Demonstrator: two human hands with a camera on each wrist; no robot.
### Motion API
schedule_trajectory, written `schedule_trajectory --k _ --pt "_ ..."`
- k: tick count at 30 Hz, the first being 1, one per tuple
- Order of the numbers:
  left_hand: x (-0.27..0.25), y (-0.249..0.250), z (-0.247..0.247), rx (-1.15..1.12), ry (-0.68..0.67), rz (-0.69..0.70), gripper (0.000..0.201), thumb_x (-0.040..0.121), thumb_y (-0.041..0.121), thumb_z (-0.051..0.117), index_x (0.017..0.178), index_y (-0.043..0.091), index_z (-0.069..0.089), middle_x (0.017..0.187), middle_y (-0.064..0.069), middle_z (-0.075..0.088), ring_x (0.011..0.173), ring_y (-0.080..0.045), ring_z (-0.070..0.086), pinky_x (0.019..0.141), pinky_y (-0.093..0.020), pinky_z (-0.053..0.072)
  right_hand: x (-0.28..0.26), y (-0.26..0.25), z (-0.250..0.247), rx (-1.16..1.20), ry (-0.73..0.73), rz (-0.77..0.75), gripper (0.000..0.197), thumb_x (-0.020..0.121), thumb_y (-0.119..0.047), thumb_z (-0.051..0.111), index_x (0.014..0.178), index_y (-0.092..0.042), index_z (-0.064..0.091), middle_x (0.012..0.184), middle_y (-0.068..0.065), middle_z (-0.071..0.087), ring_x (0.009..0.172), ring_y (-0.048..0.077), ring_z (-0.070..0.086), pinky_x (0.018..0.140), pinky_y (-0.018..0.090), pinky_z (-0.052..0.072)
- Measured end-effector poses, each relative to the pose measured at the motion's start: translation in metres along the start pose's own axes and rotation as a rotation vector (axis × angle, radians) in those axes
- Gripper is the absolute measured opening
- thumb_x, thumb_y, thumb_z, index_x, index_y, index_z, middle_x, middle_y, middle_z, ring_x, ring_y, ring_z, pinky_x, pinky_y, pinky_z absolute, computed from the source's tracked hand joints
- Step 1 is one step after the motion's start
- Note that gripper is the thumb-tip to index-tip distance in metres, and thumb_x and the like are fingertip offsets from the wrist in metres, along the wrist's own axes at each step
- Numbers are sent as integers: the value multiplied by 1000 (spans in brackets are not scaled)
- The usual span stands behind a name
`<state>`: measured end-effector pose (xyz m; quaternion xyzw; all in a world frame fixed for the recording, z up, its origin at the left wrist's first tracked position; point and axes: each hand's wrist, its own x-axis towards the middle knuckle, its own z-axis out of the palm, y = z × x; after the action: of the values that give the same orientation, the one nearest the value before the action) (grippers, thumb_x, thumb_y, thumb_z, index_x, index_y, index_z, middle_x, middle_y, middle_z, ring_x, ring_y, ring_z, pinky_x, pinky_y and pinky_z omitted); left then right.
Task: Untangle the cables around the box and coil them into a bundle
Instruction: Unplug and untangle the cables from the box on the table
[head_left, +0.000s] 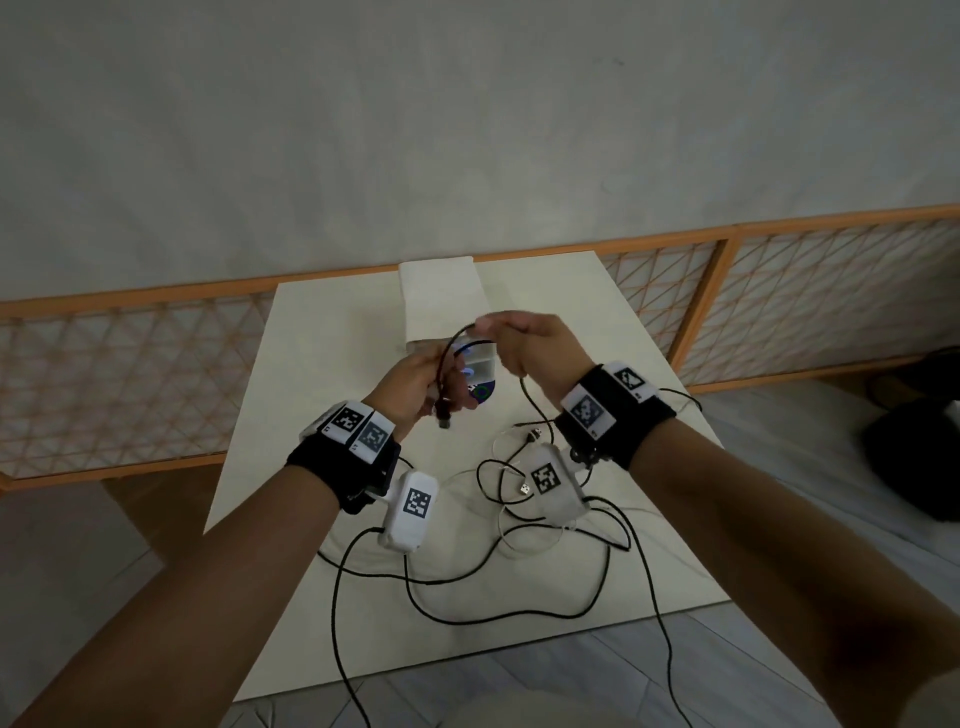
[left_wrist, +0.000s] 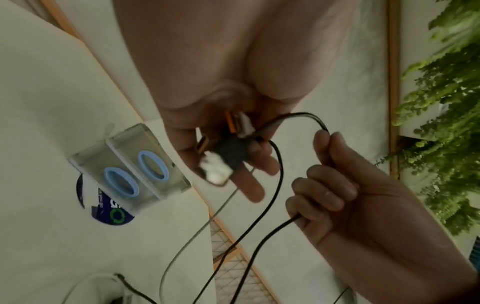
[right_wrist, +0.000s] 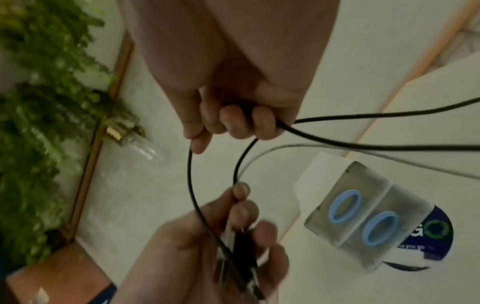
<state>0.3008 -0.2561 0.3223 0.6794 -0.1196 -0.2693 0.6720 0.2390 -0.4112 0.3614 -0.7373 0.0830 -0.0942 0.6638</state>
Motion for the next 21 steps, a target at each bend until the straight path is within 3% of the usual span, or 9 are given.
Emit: schedule_trajectory --k 4,7,9,12,14,16,17,19,21 --pt "-8 2 4 -181 -31 -74 28 101 29 37 81 15 53 48 4 40 40 -14 40 49 -21 37 10 6 -12 -91 146 28 27 90 -22 62 104 -1 72 34 -21 49 36 -7 47 43 5 33" --pt "-11 10 4 -214 -90 -103 38 99 43 36 73 18 48 47 7 30 35 -7 24 40 -16 19 11 19 -30 -301 50 28 21 88 -30 64 103 -17 73 37 -15 46 37 -1 43 48 6 34" --pt "-10 16 1 -207 -90 -81 38 98 42 39 71 17 46 46 8 28 33 -5 21 38 -14 13 12 31 -49 -490 -71 63 22 86 -33 66 106 -24 70 51 -9 50 44 0 45 54 13 38" --pt "-8 30 -11 -377 -55 -25 37 99 41 38 69 19 44 41 10 28 29 -3 21 33 -14 14 13 65 -87 -1017 -174 185 26 92 -38 55 102 -17 68 75 1 60 75 15 56 72 22 38" --pt "-8 39 -20 -469 -14 10 39 98 43 37 68 20 43 40 9 29 29 -3 21 32 -14 16 4 97 -112 -1112 -143 352 33 96 -39 47 92 -14 67 78 1 64 73 18 57 70 27 41" --pt "-8 44 -25 -487 26 43 39 98 44 36 67 21 42 40 8 29 30 -4 21 32 -14 17 -7 125 -124 -1028 -67 468 33 98 -35 44 114 -14 63 99 9 68 79 21 59 65 27 44" --pt "-7 44 -25 -480 43 54 39 98 44 37 68 21 42 40 8 29 30 -4 21 32 -14 17 -10 132 -125 -910 2 524 34 98 -34 43 120 -13 59 101 11 68 74 23 59 60 27 45" --pt "-7 42 -23 -430 80 59 39 98 45 38 67 21 43 41 9 29 31 -5 21 34 -15 16 -7 135 -119 -572 153 582 36 98 -33 45 118 -7 58 78 12 67 51 21 59 54 29 51" --pt "-5 37 -18 -360 108 47 40 98 45 38 67 21 43 43 9 29 32 -6 21 35 -15 15 5 115 -110 -342 239 491 34 98 -28 46 118 -3 58 56 6 65 43 17 61 57 34 57"
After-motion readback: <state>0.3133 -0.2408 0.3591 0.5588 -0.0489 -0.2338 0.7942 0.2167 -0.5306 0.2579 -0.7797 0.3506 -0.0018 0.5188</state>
